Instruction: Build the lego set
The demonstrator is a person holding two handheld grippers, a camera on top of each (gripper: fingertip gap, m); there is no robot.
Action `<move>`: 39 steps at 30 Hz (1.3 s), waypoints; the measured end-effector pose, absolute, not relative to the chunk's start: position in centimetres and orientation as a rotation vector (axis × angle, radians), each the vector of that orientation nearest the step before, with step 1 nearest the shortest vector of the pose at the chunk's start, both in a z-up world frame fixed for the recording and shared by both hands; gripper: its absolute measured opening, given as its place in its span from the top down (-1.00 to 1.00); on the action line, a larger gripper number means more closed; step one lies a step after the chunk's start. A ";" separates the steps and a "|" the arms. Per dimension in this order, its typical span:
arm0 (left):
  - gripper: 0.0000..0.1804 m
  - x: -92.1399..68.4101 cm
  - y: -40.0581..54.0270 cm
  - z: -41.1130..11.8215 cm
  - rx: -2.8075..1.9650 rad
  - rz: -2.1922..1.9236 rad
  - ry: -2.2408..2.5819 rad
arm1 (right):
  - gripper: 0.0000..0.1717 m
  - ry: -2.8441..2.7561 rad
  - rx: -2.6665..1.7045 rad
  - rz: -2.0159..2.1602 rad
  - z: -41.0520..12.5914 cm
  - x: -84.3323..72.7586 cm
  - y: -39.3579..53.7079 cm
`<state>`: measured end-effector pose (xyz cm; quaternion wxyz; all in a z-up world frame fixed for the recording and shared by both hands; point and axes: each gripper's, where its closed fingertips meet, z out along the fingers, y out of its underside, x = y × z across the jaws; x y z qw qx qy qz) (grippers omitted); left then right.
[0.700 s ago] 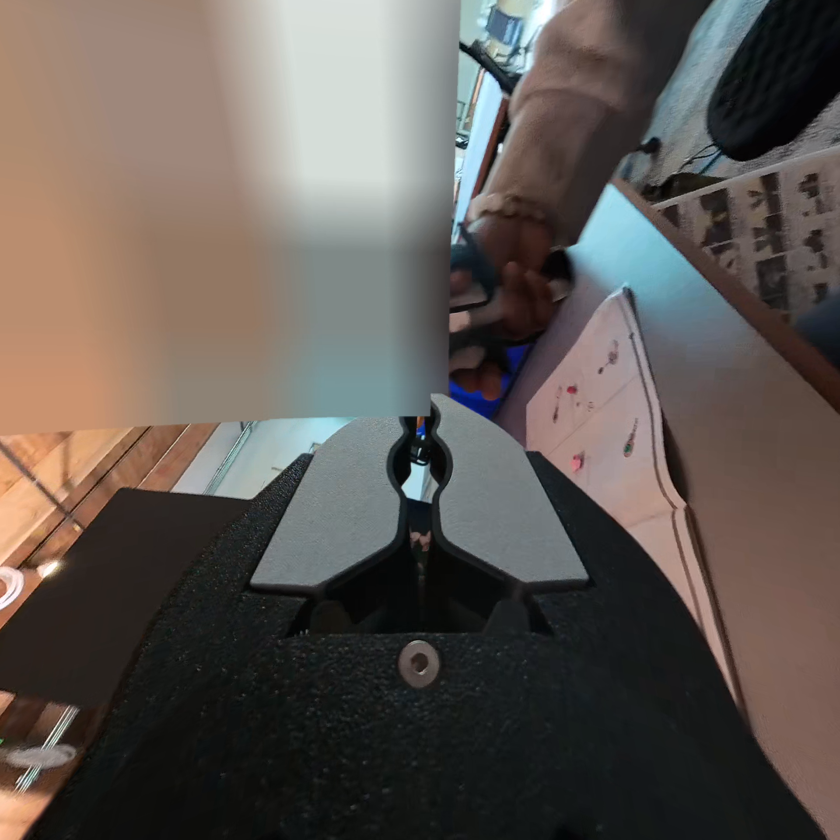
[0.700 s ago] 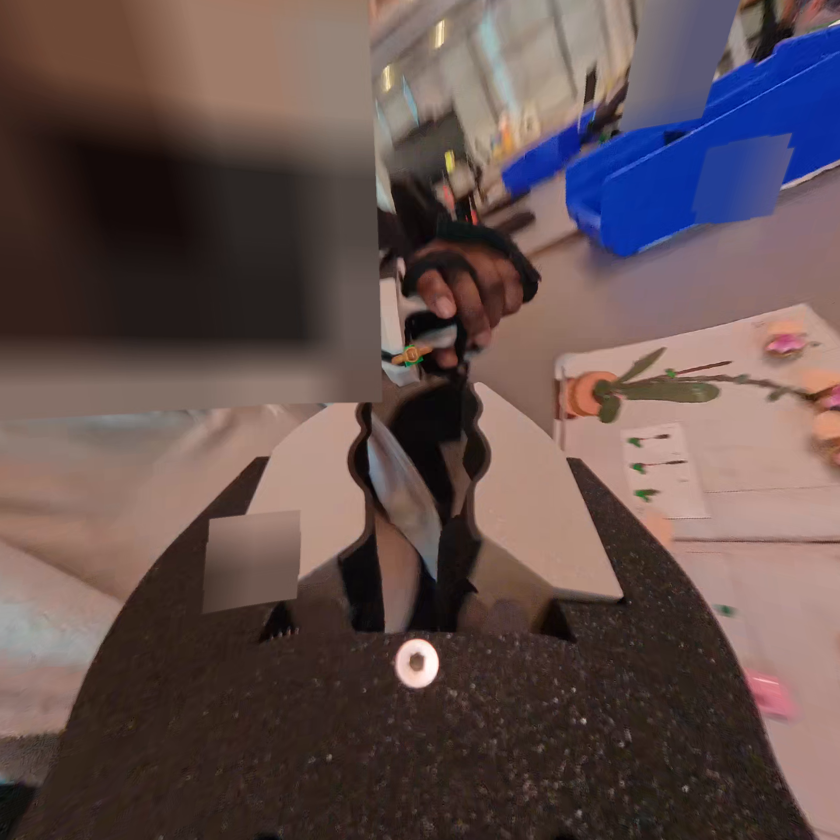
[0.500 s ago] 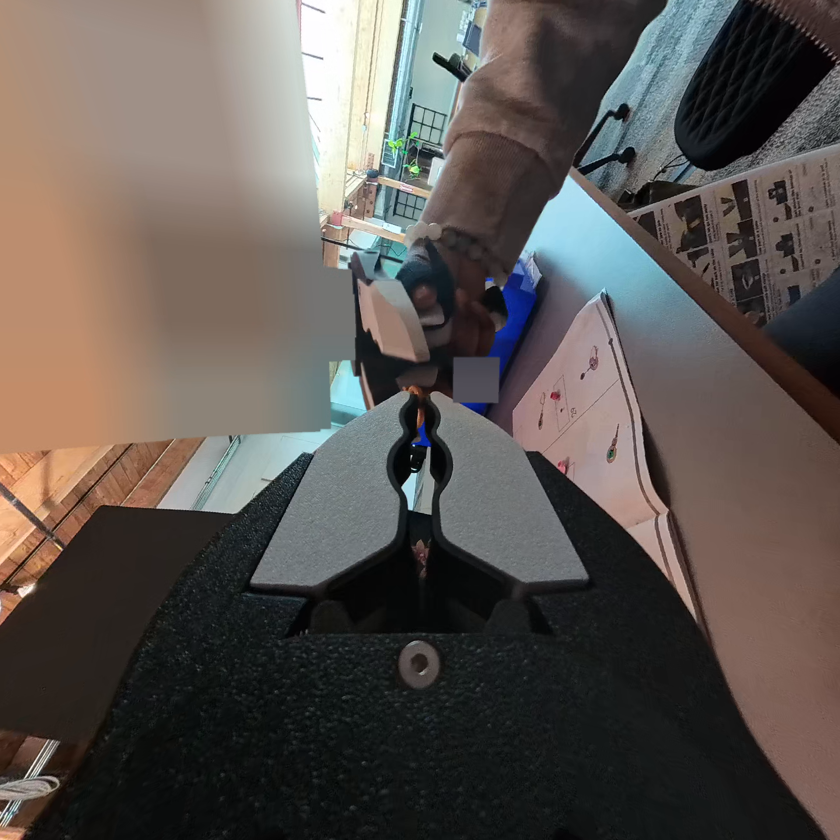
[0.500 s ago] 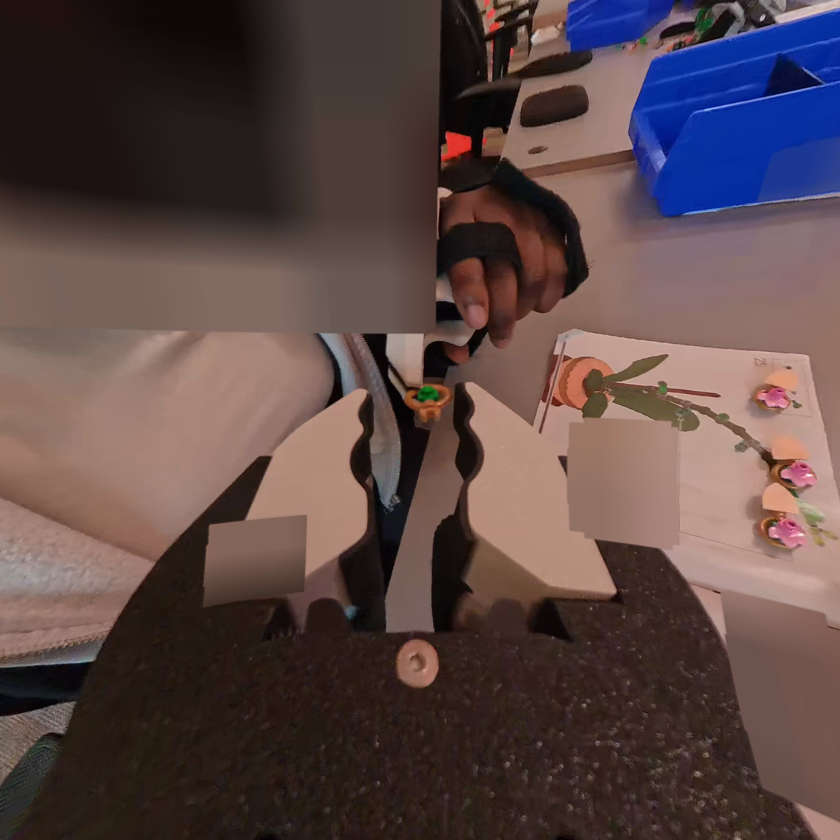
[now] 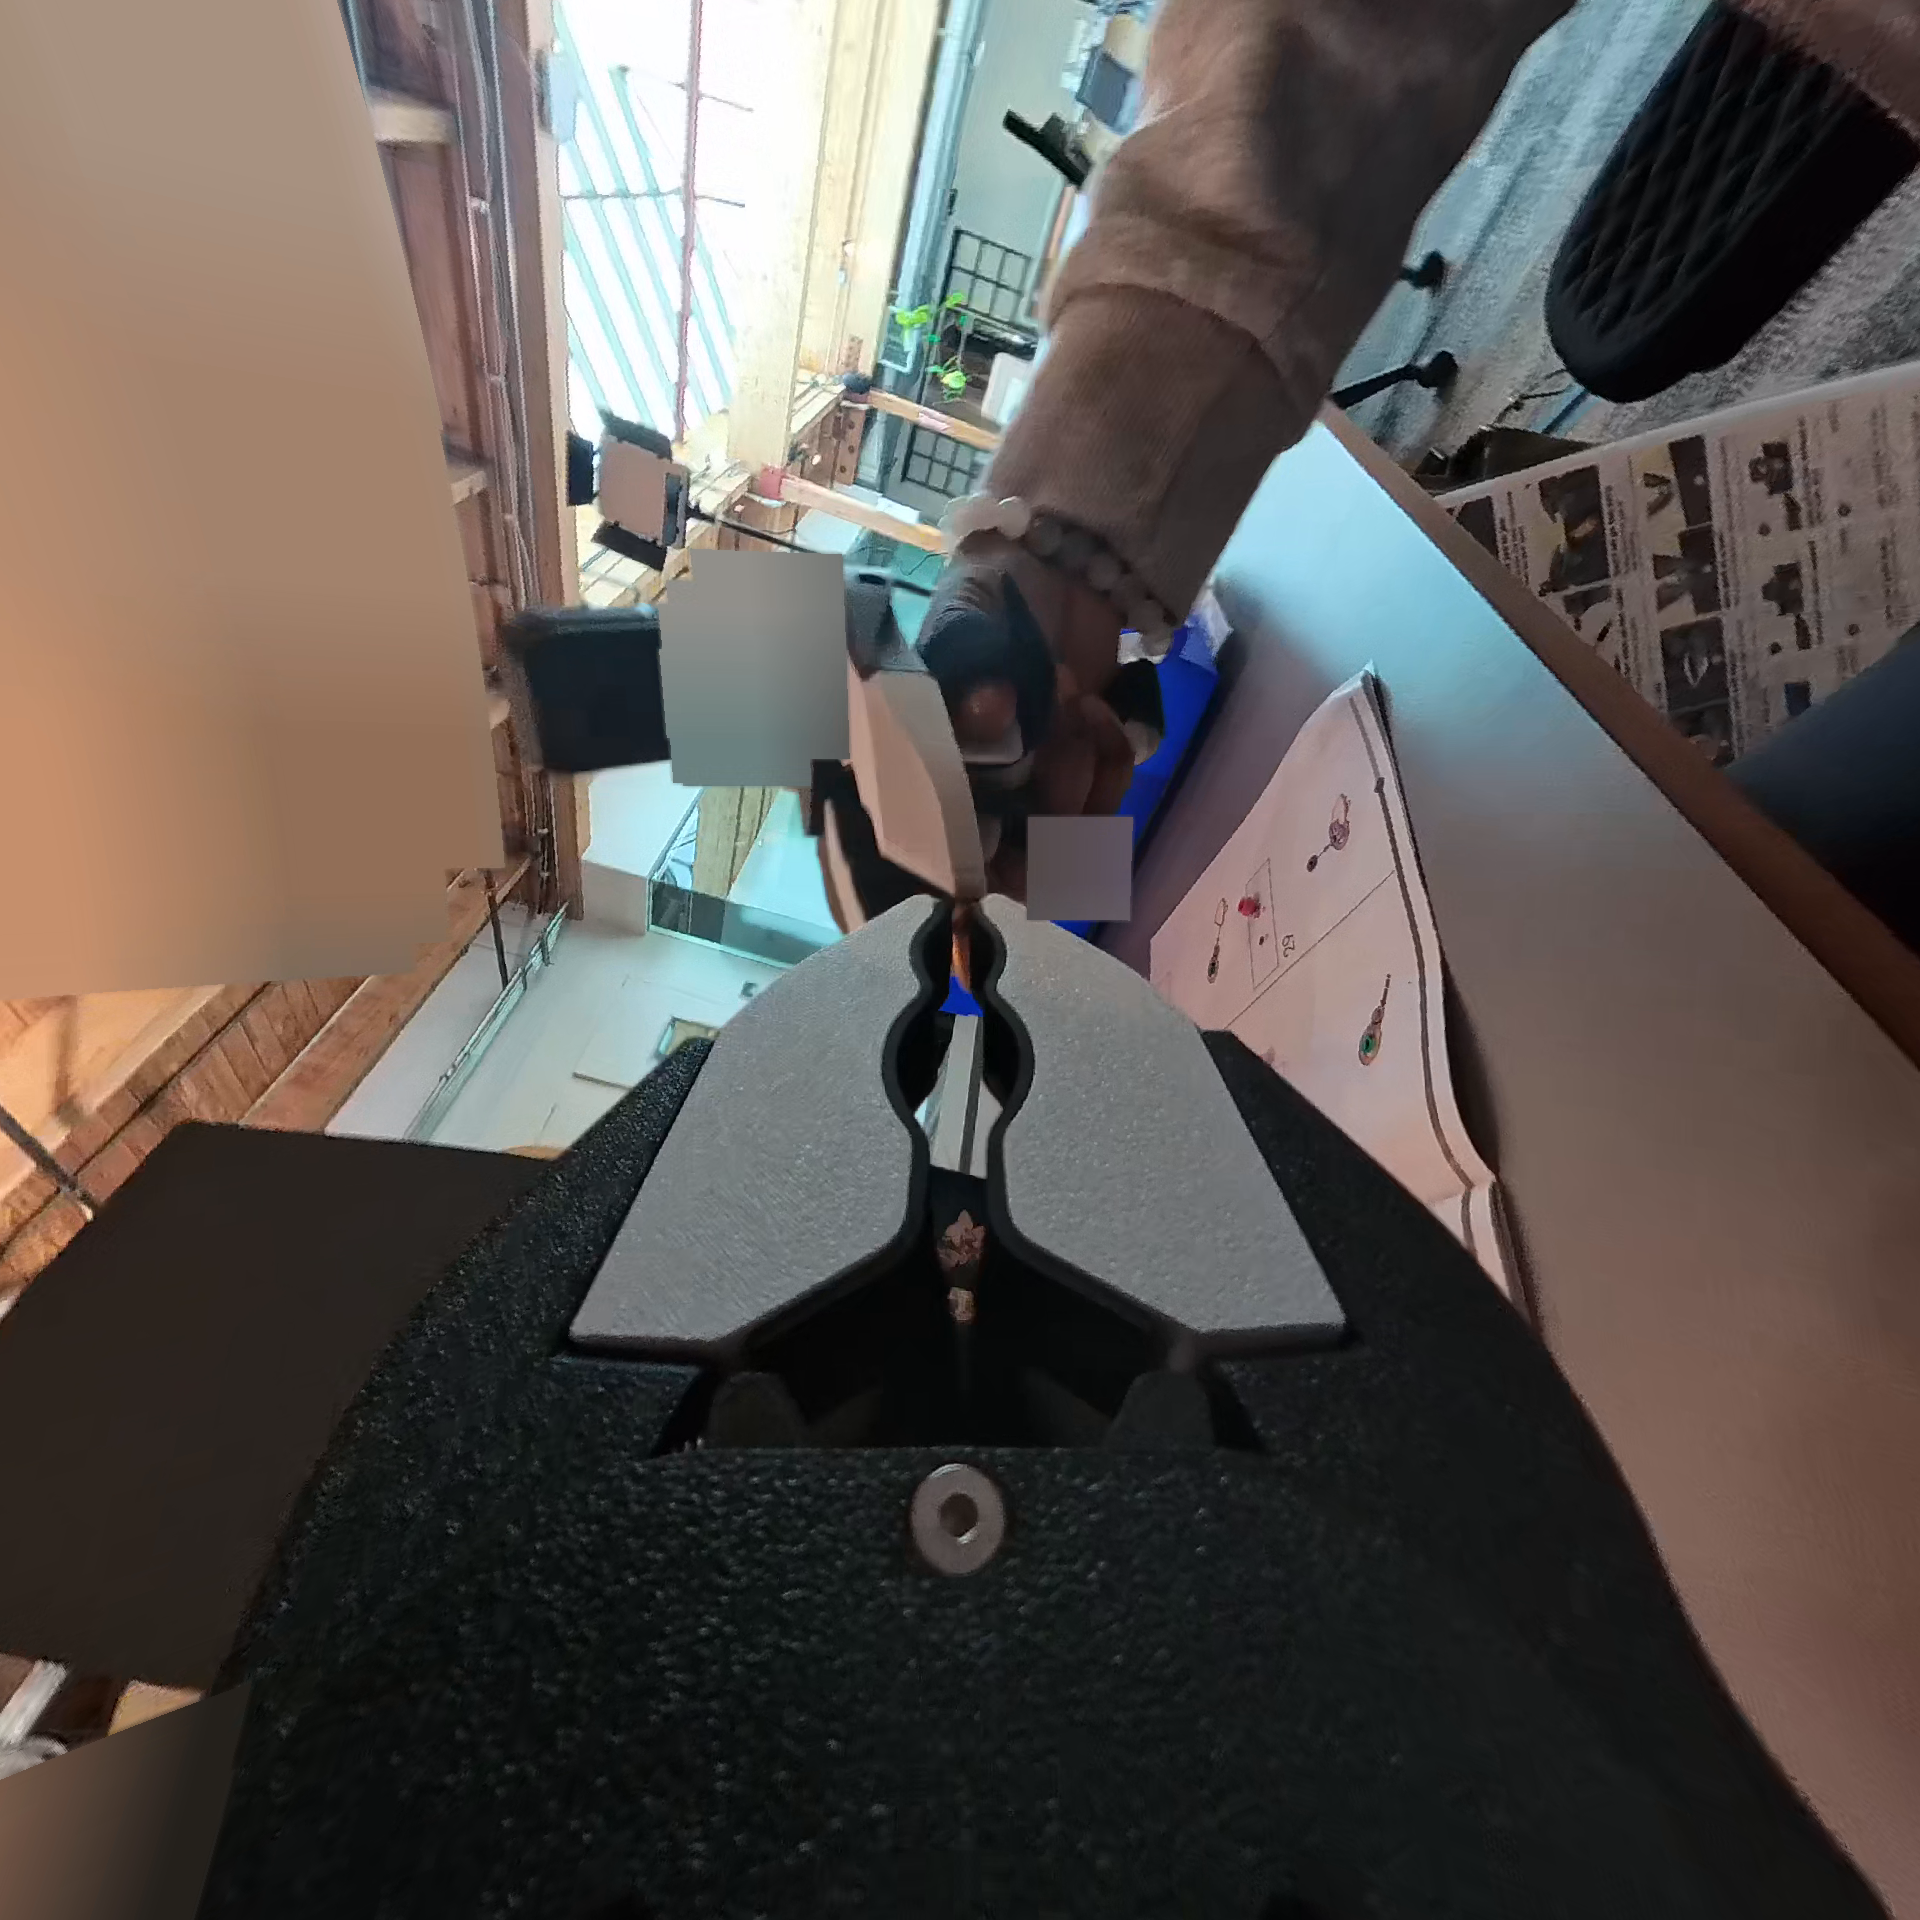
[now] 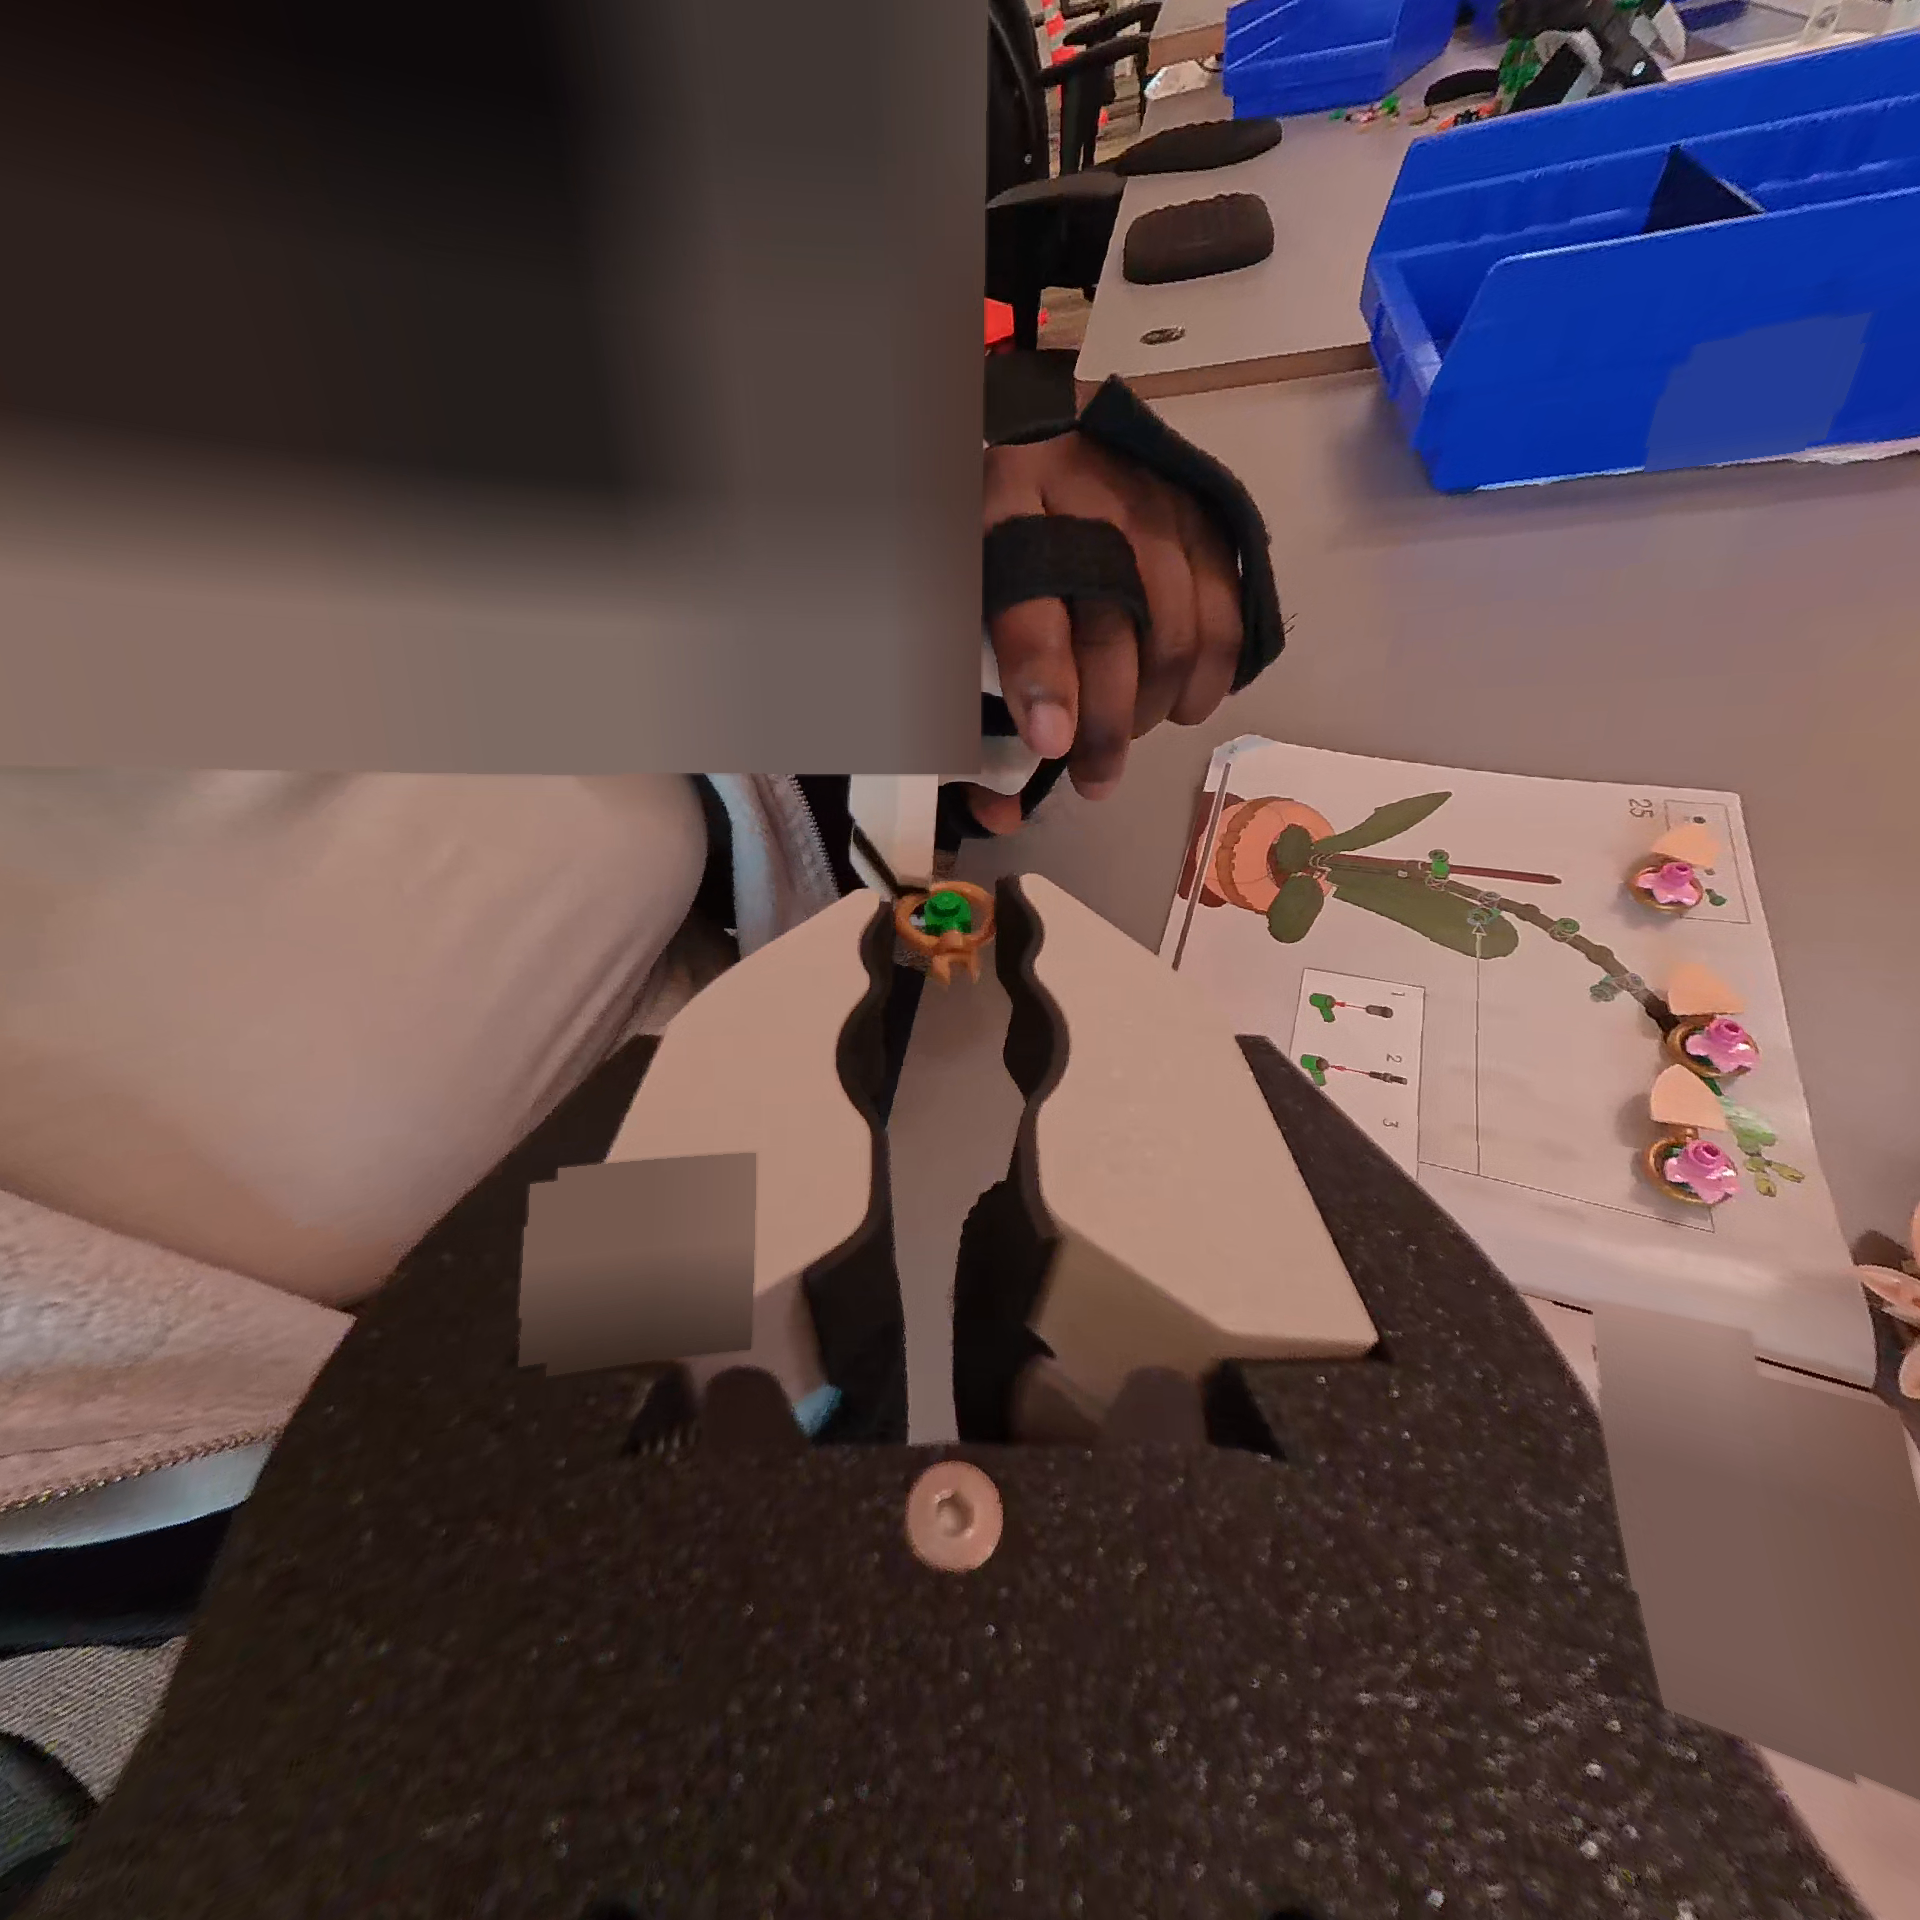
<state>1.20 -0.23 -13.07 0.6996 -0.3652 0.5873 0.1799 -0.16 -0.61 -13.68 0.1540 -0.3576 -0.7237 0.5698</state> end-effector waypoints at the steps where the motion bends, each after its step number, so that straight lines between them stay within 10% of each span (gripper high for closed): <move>1: 0.96 1.0 -0.1 -12.9 -0.833 0.382 1.273 | 0.99 -2.059 -1.016 1.626 -13.7 -0.1 -0.5; 19: 0.87 -15.4 0.1 -18.8 -1.822 -0.092 0.626 | 0.71 -2.045 -1.400 1.086 -23.4 -0.4 1.6; 39: 0.82 -12.4 -3.0 -26.2 -2.230 -0.216 0.633 | 0.62 -2.971 -0.290 0.822 -25.4 -12.6 -1.8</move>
